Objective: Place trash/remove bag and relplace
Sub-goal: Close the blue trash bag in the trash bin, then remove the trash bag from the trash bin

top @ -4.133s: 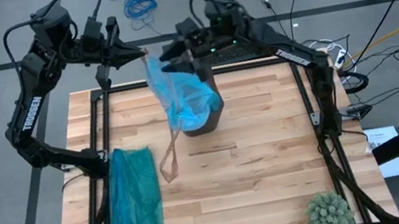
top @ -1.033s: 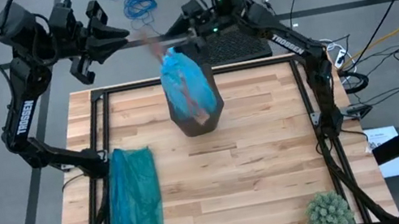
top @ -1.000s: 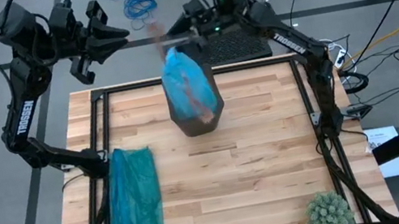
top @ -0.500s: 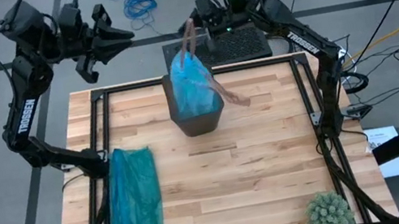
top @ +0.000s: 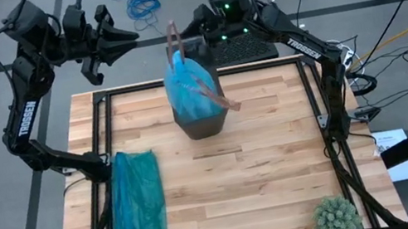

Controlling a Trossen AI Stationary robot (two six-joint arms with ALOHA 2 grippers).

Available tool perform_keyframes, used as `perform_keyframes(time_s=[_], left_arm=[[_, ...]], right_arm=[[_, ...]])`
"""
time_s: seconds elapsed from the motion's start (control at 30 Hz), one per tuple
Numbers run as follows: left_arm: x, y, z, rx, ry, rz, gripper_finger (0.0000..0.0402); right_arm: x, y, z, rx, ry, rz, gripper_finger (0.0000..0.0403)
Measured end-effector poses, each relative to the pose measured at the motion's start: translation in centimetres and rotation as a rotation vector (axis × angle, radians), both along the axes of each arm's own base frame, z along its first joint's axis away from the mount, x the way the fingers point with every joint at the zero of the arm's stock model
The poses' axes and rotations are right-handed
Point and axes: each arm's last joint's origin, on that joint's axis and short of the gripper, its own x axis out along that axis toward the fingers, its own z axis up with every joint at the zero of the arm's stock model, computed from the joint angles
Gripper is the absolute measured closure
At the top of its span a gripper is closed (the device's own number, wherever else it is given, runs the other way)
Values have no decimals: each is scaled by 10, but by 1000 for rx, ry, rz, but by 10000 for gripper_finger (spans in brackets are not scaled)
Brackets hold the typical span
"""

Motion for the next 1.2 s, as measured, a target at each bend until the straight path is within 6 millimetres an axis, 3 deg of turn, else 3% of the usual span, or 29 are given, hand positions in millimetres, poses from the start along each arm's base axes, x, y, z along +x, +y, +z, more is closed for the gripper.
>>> perform_keyframes(time_s=[0.33,0.53,0.73,0.9,1.07,1.2], left_arm=[[0,0,-2,-11,19,4,318],[0,0,-3,-14,22,4,318],[0,0,-5,-35,43,4,318],[1,1,-12,-45,93,26,318],[1,3,-20,-82,157,105,318],[0,5,-22,-95,174,151,318]], right_arm=[[-16,-2,-27,-70,361,-165,85],[-28,8,-15,-110,355,-137,85],[-58,31,11,-78,284,-19,85],[-74,53,3,35,459,27,85],[-65,62,-15,94,610,11,85],[-34,66,-17,8,500,34,85]])
